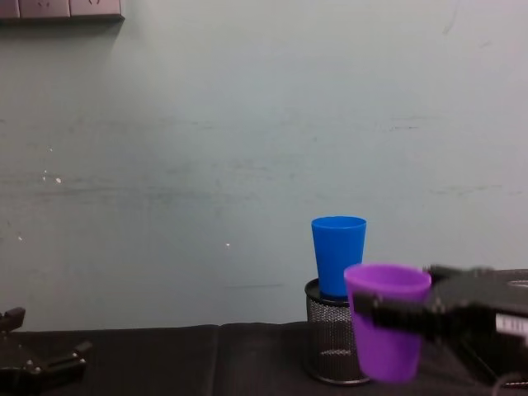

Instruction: Pick up one cup with a gripper and tap it against the other cup.

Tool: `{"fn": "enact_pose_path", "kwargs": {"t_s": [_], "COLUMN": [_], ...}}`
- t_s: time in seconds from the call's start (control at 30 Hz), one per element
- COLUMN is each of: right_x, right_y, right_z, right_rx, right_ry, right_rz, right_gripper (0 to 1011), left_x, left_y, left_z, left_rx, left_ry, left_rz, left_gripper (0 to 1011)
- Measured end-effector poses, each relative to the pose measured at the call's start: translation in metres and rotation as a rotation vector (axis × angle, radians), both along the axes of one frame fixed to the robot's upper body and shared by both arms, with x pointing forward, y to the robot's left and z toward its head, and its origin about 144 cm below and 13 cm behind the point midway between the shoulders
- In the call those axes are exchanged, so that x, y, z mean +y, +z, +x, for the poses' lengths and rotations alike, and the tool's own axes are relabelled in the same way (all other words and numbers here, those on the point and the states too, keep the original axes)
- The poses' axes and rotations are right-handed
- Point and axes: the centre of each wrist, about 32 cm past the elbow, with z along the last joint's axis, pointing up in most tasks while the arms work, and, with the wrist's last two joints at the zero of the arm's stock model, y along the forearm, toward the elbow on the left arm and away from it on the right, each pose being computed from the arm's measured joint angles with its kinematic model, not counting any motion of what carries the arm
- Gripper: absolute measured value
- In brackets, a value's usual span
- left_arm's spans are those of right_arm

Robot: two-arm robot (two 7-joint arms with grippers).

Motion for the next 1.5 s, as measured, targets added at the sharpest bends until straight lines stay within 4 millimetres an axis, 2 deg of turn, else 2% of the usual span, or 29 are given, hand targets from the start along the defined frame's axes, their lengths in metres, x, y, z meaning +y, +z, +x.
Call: {"fn": "enact_pose_path", "kwargs": {"t_s": [0.23, 0.37, 1.5], "right_x": [-0.001, -0.001, 0.002], "right_y": [0.025, 0.032, 0.038], "right_z": [-0.001, -0.004, -0.007], "right_rx": [0.016, 0.017, -0.003], "right_ry": [0.019, 0.029, 0.025], "right_rz": [0.033, 0.036, 0.021], "right_gripper": [733, 732, 733], "left_x": [0.000, 0.000, 0.000], "left_y": [0.000, 0.000, 0.000], "left_z": [0.000, 0.000, 0.000], "left_rx": [0.000, 0.000, 0.000], "left_ry": [0.000, 0.000, 0.000], "left_rz": [0.000, 0.000, 0.000], "left_gripper": [1000, 1000, 1000]}}
